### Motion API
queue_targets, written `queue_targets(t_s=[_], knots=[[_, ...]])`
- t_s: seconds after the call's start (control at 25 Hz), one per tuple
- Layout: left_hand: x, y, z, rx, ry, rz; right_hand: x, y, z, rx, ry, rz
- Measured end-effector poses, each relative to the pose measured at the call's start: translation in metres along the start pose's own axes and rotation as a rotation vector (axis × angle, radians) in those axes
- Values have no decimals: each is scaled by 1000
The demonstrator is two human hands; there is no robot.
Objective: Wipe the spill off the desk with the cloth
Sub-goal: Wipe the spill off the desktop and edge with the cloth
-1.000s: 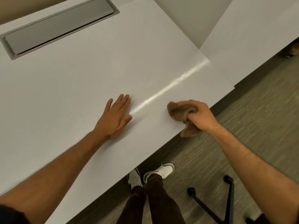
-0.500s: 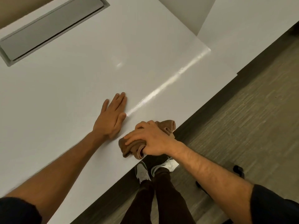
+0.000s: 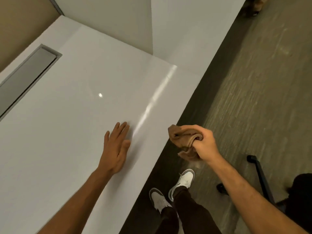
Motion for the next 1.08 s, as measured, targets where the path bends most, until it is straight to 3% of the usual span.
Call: queue_targets(t_s=[0.16,0.28,0.44,0.6,0.76,0.92,1.08], knots=[[-56,52,-22,-37,-110,-129,10,20,19,-519,250,-82],[-97,78,-39,-104,-203,-162,17,53,14,-852,455,-312],[-139,98,-65,-300,-338,-304,21,74,-8,-1097,506,-462],[-170,108,-92,-409,-357,-324,13,74,-24,-1069,451,-544],[-176,105,-108,-530,-279,-352,-3,51,-53,-910,306,-450],[-177,97,-106,-513,-259,-374,-12,35,-71,-762,419,-331],[-177,102,-107,-524,-259,-376,-31,35,-64,-668,414,-273]])
Point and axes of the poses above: each hand's wrist, its own x-axis away from the middle knuckle, its own z-axis out of the back of the hand, y = z × x, the point moved 6 cm from there along -x, towards the middle knuckle, and after that the axes turned 1 degree about -z, right-handed, at the moved point
